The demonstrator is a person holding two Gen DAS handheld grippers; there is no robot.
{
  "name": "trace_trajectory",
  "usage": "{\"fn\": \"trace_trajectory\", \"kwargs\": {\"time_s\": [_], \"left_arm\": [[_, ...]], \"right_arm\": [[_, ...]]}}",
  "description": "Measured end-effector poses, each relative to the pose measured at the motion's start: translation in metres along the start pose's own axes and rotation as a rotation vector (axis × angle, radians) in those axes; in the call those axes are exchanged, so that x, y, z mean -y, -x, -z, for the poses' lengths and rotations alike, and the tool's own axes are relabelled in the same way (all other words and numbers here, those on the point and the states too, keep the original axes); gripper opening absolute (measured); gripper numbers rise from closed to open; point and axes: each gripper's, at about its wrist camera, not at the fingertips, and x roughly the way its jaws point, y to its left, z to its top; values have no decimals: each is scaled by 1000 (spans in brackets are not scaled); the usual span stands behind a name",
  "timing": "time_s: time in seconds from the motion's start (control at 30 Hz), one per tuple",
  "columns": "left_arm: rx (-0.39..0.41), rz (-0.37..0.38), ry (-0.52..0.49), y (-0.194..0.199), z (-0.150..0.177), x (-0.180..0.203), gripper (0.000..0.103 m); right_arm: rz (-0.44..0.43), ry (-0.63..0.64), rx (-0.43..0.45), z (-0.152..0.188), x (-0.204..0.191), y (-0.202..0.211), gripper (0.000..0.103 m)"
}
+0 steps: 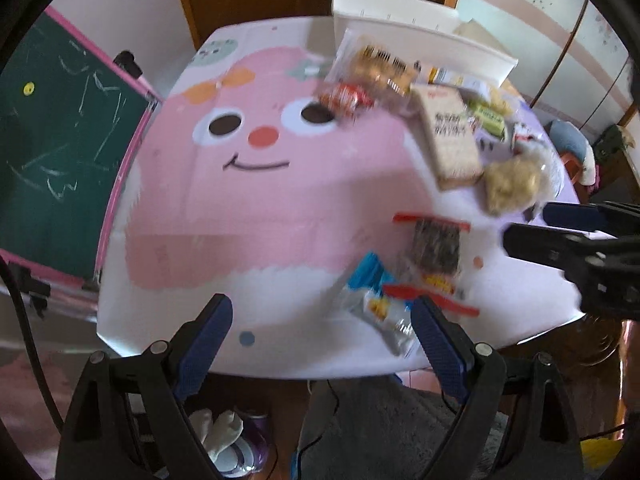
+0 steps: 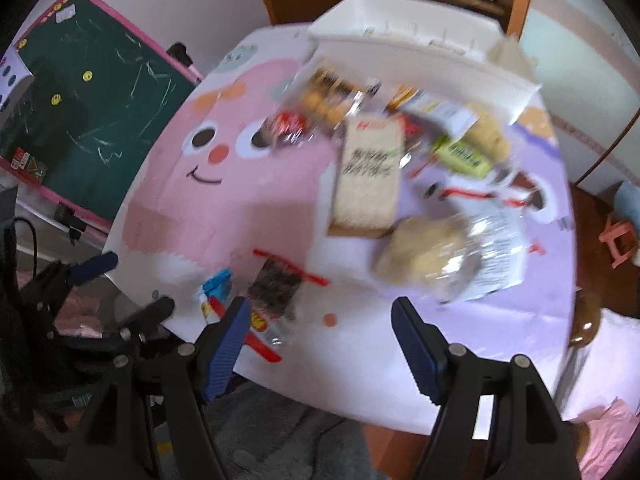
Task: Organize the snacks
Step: 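Grasp the blue candy with the left tool while the right tool grasps the dark seaweed packet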
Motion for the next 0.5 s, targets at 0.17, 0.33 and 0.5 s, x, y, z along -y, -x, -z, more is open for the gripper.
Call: {"fn": "trace_trajectory", "kwargs": {"time_s": [0.17, 0.33, 0.5], "left_arm": [[-26, -11, 37, -10, 15, -7, 90], [-27, -10, 72, -11, 24, -14, 90], [-29, 0, 101, -12, 24, -19, 90]], "right_arm": [[-9, -46, -62, -4, -10, -44, 73], [-18, -93, -102, -10, -13, -69, 73], [43, -70, -105, -17, -26, -81, 69]]}}
